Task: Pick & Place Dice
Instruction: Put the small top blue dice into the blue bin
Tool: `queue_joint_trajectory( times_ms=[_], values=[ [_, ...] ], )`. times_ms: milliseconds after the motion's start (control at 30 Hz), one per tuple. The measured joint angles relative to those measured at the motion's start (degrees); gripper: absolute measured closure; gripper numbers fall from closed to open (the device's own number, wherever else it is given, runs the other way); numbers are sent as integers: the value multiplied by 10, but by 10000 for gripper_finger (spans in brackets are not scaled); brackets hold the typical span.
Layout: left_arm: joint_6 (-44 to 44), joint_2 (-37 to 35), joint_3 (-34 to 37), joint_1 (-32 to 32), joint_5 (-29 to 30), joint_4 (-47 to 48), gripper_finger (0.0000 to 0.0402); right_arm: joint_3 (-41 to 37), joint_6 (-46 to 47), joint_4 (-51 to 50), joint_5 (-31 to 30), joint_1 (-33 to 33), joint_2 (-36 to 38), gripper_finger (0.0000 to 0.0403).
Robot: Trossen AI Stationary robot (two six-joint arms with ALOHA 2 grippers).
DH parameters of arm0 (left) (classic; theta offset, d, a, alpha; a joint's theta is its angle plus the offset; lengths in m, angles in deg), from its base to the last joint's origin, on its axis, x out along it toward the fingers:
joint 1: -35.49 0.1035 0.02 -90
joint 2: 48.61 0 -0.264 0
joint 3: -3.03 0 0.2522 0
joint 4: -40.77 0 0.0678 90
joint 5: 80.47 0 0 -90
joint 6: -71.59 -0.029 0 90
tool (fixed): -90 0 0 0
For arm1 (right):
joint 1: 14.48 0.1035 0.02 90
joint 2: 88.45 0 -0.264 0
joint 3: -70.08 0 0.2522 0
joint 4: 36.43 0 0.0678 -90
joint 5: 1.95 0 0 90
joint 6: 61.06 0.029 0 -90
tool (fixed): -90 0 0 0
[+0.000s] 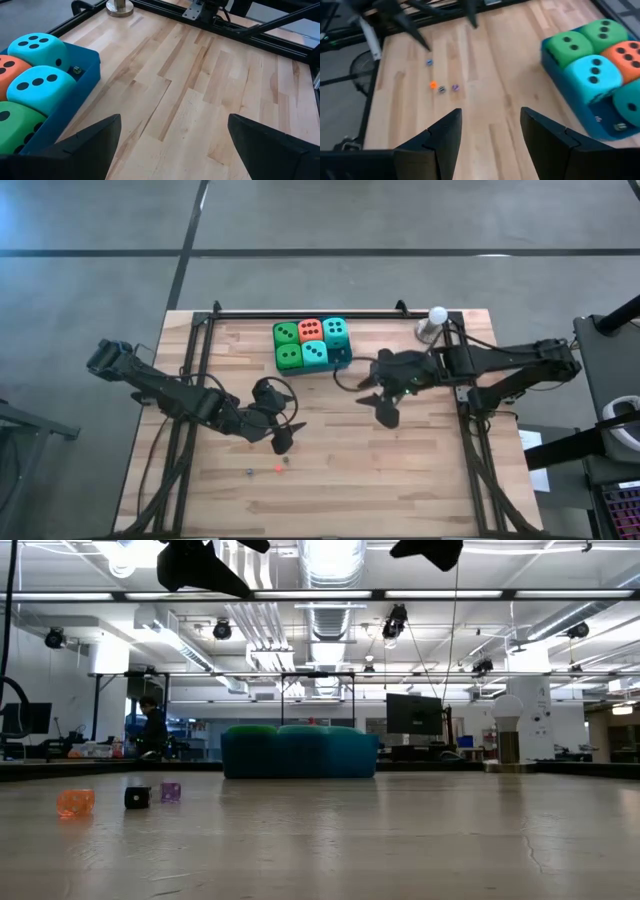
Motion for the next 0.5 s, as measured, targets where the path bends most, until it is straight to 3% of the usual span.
queue_joint_trajectory(
  times_ms=[300,500],
  values=[
    [20,0,0,0,-11,0,28,0,2,1,0,48,3,209],
    [-8,0,7,-21,-107,0,32,-1,2,1,0,63,3,209]
  ],
)
